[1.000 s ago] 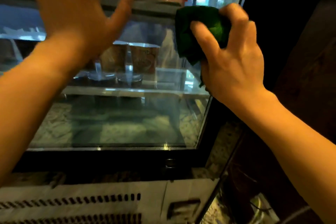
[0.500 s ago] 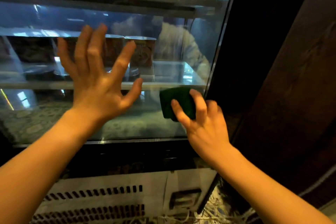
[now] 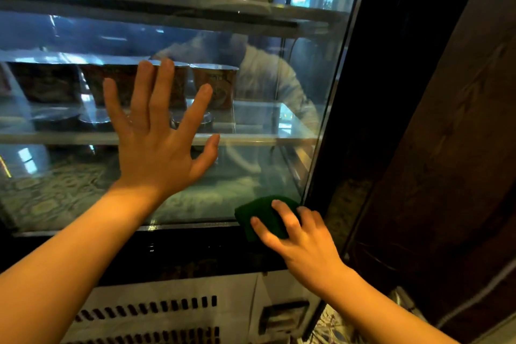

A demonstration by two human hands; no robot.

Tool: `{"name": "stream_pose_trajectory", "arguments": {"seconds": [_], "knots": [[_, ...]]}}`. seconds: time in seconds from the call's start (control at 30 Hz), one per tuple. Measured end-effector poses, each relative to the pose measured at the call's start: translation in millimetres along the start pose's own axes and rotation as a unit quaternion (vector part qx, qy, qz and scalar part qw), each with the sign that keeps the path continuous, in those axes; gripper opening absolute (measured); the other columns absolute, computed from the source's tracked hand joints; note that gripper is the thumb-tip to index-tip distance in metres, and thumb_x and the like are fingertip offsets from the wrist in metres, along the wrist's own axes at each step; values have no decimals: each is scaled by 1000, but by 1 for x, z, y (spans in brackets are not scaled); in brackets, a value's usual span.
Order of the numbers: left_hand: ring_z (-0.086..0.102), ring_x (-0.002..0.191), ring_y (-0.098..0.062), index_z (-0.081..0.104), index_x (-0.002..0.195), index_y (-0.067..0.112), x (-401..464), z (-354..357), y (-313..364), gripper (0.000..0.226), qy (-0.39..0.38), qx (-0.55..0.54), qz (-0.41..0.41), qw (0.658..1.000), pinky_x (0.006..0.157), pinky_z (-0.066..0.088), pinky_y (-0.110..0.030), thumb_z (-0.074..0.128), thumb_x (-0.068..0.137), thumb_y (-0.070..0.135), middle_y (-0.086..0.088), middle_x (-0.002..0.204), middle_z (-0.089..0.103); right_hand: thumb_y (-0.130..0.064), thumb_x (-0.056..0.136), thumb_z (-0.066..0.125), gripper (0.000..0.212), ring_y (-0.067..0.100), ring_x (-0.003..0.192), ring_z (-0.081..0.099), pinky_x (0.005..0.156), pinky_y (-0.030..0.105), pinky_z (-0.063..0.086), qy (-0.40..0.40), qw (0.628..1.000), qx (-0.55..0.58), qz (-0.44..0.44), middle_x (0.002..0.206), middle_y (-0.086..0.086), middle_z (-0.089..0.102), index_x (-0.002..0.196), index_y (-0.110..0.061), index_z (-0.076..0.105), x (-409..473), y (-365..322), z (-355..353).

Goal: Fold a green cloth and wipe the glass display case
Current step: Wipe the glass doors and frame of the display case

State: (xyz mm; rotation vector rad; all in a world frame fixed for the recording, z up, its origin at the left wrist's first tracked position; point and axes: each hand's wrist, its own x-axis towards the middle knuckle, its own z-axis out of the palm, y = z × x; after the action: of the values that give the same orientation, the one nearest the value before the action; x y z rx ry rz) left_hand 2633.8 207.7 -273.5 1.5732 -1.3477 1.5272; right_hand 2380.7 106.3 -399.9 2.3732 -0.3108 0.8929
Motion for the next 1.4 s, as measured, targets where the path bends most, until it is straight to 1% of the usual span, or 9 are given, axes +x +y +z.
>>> {"name": "stream_pose_trajectory", "arguments": {"seconds": [0.2, 0.37, 0.47, 0.6, 0.7, 0.87, 1.03, 1.2, 1.4], "knots": [[21, 142, -46, 36, 150, 22, 1, -2, -1, 65, -4, 4, 9, 1000, 111, 10, -71, 50, 93, 48, -27, 153, 26, -20, 101, 33, 49, 34, 91, 45, 67, 43, 51, -22, 991, -34, -127, 141, 14, 38, 147, -35, 38, 30, 10, -12], [20, 145, -41, 39, 147, 23, 3, -11, 0, 52, -17, -33, -9, 999, 113, 7, -68, 33, 99, 43, -22, 155, 27, -22, 97, 41, 54, 34, 93, 43, 69, 45, 52, 14, 986, -63, -155, 142, 14, 34, 149, -36, 38, 80, 24, -38], [25, 143, -38, 37, 146, 22, 5, -18, -1, 52, -1, -84, -26, 996, 113, 11, -63, 39, 96, 37, -23, 150, 36, -17, 101, 32, 52, 31, 90, 42, 67, 42, 50, 56, 986, -91, -131, 139, 13, 36, 145, -41, 46, 111, 45, -63], [37, 133, -41, 35, 140, 22, 15, -26, -17, 53, 37, -96, -39, 994, 103, 27, -59, 48, 91, 35, -25, 143, 41, -10, 98, 38, 55, 34, 83, 50, 65, 44, 50, 112, 981, -124, -95, 135, 16, 36, 146, -38, 45, 157, 86, -105], [33, 136, -41, 38, 140, 21, 25, -31, -39, 52, 56, -58, -57, 995, 103, 26, -66, 48, 91, 37, -23, 144, 38, -5, 95, 41, 59, 36, 80, 53, 64, 45, 50, 156, 975, -145, -63, 133, 17, 33, 146, -35, 44, 189, 113, -134], [31, 136, -47, 40, 142, 19, 37, -40, -70, 52, 60, -31, -116, 991, 103, 26, -71, 45, 94, 39, -30, 145, 36, -6, 96, 43, 58, 45, 89, 54, 65, 49, 50, 203, 965, -166, 27, 134, 12, 23, 147, -32, 44, 237, 138, -165], [31, 136, -48, 45, 138, 13, 37, -43, -89, 49, 60, -15, -134, 989, 102, 25, -73, 43, 97, 39, -32, 145, 36, -4, 90, 43, 67, 47, 98, 48, 70, 47, 51, 195, 962, -171, 86, 134, 8, 14, 151, -33, 37, 258, 142, -176], [23, 140, -44, 41, 141, 14, 35, -39, -94, 53, 44, 6, -145, 988, 110, 19, -67, 42, 96, 41, -29, 148, 32, -7, 95, 45, 63, 48, 105, 47, 67, 44, 50, 190, 962, -164, 106, 133, 4, 12, 151, -34, 36, 259, 139, -171], [28, 138, -46, 42, 142, 14, 34, -36, -95, 51, 50, 25, -136, 989, 110, 19, -65, 44, 97, 37, -29, 147, 35, -9, 98, 40, 59, 50, 107, 46, 64, 46, 48, 182, 962, -159, 124, 131, 3, 10, 151, -33, 33, 263, 113, -164]]}}
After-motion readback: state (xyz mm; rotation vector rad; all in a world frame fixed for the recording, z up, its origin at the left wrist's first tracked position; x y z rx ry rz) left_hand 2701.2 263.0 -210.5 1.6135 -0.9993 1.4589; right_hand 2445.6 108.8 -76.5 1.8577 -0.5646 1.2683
